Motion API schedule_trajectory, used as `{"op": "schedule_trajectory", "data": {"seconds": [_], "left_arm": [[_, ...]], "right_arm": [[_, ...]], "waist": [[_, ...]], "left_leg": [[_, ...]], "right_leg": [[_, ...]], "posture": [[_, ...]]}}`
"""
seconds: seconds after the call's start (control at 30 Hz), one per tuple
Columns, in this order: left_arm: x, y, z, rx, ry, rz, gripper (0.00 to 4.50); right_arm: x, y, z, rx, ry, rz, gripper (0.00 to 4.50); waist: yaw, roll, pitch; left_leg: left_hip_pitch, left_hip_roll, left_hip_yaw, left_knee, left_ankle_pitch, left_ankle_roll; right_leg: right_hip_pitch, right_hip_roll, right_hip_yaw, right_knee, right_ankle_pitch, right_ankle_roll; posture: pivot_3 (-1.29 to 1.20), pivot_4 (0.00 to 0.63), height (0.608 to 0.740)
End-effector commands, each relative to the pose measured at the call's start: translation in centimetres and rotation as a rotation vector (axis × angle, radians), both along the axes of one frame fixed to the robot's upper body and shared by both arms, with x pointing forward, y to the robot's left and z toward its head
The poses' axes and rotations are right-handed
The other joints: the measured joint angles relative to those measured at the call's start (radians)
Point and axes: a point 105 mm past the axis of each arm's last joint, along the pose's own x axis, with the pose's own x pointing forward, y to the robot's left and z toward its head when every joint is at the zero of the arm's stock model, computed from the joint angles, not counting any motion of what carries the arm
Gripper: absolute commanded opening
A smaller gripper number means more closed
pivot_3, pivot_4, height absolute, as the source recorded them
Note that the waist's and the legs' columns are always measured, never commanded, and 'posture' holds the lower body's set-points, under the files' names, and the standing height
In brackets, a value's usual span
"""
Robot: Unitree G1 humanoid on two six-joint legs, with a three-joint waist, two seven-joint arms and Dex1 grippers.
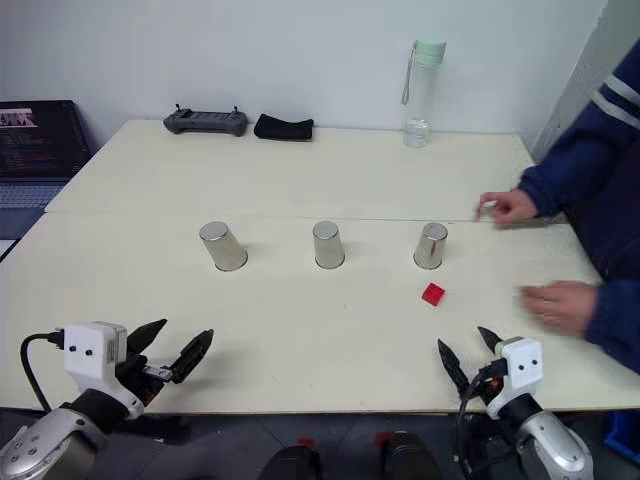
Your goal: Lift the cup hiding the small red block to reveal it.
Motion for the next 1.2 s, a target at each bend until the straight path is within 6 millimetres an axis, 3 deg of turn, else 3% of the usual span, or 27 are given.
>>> {"op": "schedule_trajectory", "data": {"seconds": [0.03,0.23,0.47,0.7,0.9,1.2], "left_arm": [[-0.2,0.2,0.8,0.008,-0.04,-0.012,4.5],[-0.4,0.1,0.7,0.012,-0.039,-0.02,4.5],[-0.4,-0.1,0.6,0.008,-0.042,-0.026,4.5],[-0.2,-0.2,0.5,0.022,-0.047,-0.032,4.5],[0.0,-0.3,0.4,0.023,-0.045,-0.039,4.5],[0.1,-0.2,0.5,0.028,-0.049,-0.039,4.5]], "right_arm": [[-0.6,-0.3,0.2,0.008,-0.038,0.017,4.47],[-0.7,-0.7,-0.4,0.008,-0.037,0.018,4.47],[-0.1,-0.6,0.3,0.01,-0.053,0.024,4.47],[0.8,0.1,2.1,0.007,-0.081,0.018,4.47],[1.2,1.9,4.6,0.008,-0.097,0.012,4.47],[1.4,2.8,5.8,0.014,-0.087,0.008,4.47]], "waist": [[0.001,0.0,0.0],[0.001,0.0,0.0],[0.003,0.001,0.0],[0.007,0.001,0.001],[0.008,0.001,0.001],[0.018,0.001,0.001]], "left_leg": [[0.0,0.0,0.0,0.0,0.0,0.0],[0.0,0.0,0.0,0.0,0.0,0.0],[0.0,0.0,0.0,0.0,0.0,0.0],[0.0,0.0,0.0,-0.001,0.0,0.0],[0.0,0.001,0.0,-0.001,0.0,0.0],[-0.001,0.0,0.0,-0.001,0.0,0.0]], "right_leg": [[0.0,0.0,0.0,0.0,0.0,0.0],[0.0,0.0,0.0,0.0,0.0,0.0],[0.0,0.0,0.0,0.0,0.0,0.0],[0.0,0.0,0.0,0.0,0.0,-0.001],[-0.001,0.0,0.0,0.0,0.0,-0.001],[-0.001,0.0,0.0,-0.001,0.0,-0.001]], "posture": [[0.0,0.15,0.74],[0.0,0.15,0.74],[0.0,0.15,0.74],[0.0,0.15,0.74],[0.0,0.15,0.74],[0.0,0.15,0.74]]}}
